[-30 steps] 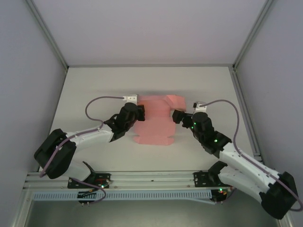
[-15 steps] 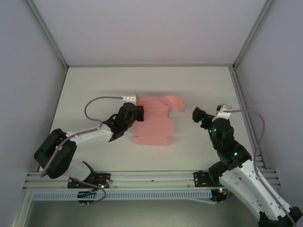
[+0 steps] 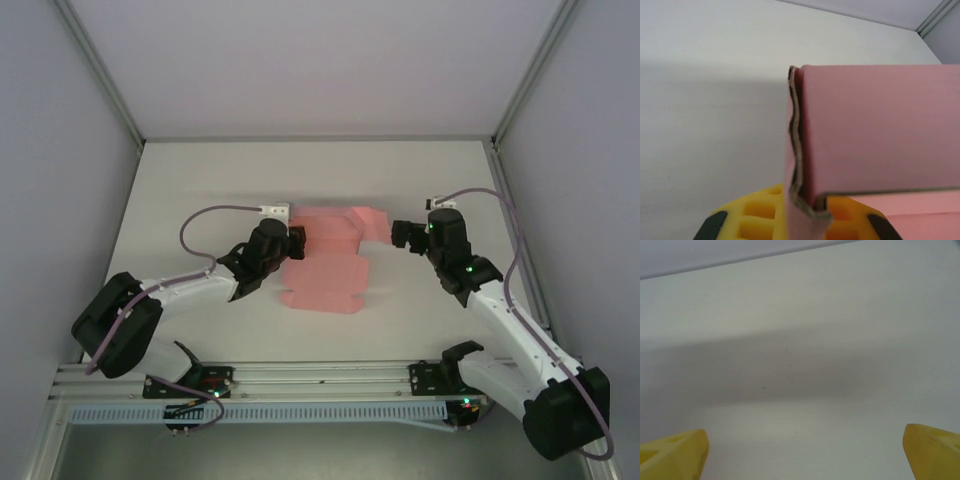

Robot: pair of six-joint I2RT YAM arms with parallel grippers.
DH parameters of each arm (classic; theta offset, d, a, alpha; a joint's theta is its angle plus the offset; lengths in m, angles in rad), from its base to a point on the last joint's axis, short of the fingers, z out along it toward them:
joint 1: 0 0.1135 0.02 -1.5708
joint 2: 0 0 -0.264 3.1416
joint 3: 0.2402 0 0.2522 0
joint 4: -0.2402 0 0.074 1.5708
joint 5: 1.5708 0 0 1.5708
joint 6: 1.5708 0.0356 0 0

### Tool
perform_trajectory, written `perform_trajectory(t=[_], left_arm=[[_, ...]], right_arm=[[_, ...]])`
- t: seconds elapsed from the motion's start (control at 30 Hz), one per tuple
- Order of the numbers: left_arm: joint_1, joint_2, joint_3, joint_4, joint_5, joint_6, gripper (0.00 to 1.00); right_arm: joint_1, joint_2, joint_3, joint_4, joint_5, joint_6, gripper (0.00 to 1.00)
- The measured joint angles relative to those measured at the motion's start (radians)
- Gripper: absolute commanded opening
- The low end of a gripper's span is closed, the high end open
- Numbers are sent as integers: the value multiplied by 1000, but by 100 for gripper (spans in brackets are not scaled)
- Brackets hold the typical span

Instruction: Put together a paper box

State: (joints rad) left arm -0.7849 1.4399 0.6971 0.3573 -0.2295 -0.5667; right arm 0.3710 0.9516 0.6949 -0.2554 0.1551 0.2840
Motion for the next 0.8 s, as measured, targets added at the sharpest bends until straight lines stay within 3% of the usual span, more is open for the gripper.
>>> perform_trajectory(t=[0.23,0.37,0.6,0.8], left_arm=[[0,-1,0,1,6,0,0],[0,-2,0,1,6,0,0],[0,-2,0,1,6,1,0],[0,-2,0,0,6,4,0]], right_arm=[[0,4,1,66,-276,-80,100],[0,5,0,88,-397,-97,94],[4,64,0,148,-546,-108,78],[52,135,10,185,-610,-113,74]])
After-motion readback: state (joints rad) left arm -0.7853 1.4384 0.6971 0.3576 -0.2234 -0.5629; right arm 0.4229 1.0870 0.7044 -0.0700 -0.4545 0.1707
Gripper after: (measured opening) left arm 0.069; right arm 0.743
